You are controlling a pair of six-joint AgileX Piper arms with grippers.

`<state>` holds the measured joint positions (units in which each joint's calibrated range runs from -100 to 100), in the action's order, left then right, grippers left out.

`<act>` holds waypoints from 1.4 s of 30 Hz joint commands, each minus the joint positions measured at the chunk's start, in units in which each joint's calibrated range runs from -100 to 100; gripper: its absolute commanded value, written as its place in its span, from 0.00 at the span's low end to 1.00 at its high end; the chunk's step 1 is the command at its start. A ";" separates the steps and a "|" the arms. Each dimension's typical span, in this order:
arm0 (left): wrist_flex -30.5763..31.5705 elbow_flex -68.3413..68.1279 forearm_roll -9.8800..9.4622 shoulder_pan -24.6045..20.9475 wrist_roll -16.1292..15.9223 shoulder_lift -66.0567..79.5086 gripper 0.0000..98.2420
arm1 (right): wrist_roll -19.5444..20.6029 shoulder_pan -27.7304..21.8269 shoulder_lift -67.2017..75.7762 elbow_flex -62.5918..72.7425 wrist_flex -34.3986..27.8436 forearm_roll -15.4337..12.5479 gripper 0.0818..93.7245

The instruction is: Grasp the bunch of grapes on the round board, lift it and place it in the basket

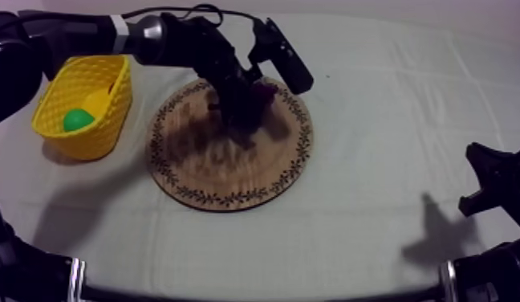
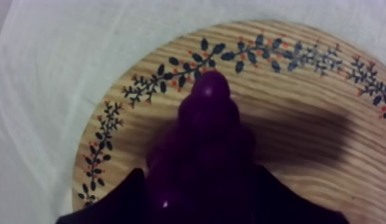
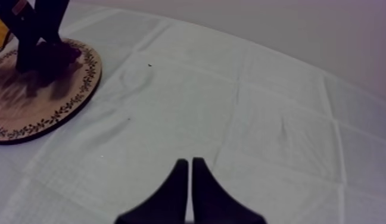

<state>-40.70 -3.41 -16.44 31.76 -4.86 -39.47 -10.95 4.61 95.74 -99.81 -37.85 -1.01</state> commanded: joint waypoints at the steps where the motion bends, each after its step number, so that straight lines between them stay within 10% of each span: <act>1: 0.01 -0.94 0.05 -0.13 0.11 1.53 0.37 | -0.02 -0.02 0.01 0.03 0.03 0.01 0.00; 14: -8.81 -12.86 4.79 -3.29 -0.74 23.96 0.34 | -0.02 -0.02 0.01 0.03 0.03 0.01 0.00; 26: -14.36 -19.78 5.94 -13.80 6.10 46.17 0.39 | 0.03 -0.02 0.01 0.03 0.03 0.01 0.00; 42: -21.86 -30.35 6.77 -26.33 7.44 51.80 0.38 | 0.03 -0.02 0.01 0.03 0.03 0.01 0.00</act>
<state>-62.48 -31.26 -9.59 5.48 2.46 12.25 -10.92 4.61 95.74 -99.81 -37.85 -1.01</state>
